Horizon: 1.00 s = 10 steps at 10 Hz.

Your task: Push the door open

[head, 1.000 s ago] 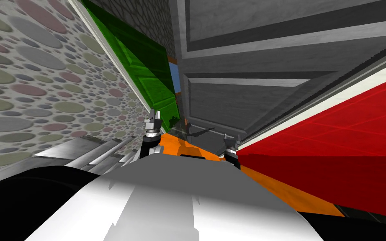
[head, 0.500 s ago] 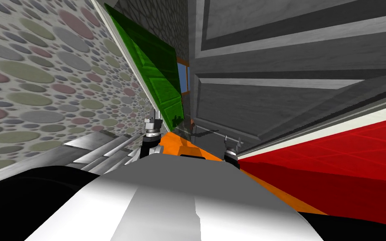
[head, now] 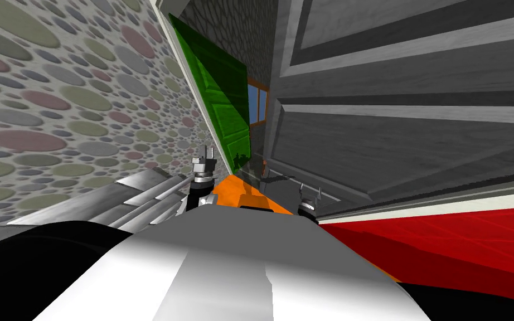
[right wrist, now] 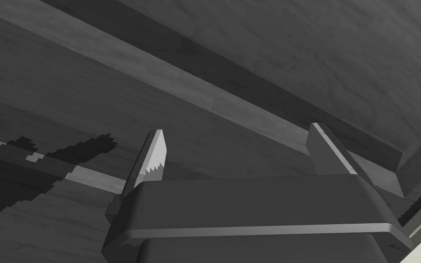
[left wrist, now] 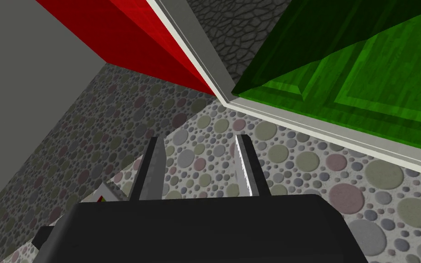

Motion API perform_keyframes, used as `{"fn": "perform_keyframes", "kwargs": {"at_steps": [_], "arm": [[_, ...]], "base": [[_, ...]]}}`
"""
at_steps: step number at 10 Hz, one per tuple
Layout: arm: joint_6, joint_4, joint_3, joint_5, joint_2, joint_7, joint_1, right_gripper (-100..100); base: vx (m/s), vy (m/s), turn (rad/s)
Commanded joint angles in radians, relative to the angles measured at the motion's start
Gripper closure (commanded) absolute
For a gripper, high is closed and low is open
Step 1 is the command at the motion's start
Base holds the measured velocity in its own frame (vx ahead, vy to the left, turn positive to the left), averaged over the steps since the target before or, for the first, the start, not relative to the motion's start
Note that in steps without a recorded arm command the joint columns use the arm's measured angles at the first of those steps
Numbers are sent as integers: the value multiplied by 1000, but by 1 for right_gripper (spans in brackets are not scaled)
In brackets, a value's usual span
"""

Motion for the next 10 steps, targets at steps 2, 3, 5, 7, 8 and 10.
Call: {"fn": "perform_keyframes", "kwargs": {"at_steps": [2, 3, 5, 7, 8, 10], "arm": [[-26, 45, 2, -30, 7, -39, -7, -100], [-35, 60, 2, -43, 10, -53, -9, -100], [-47, 83, 2, -62, 15, -74, -12, -100], [-64, 114, 2, -87, 24, -103, -17, -100], [-73, 132, 2, -101, 29, -119, -19, -100], [-92, 166, 2, -130, 39, -151, -24, -100]], "base": [[35, 108, 155], [27, 97, 165], [39, 90, 119], [34, 124, 165], [44, 133, 192], [45, 127, 200]]}}
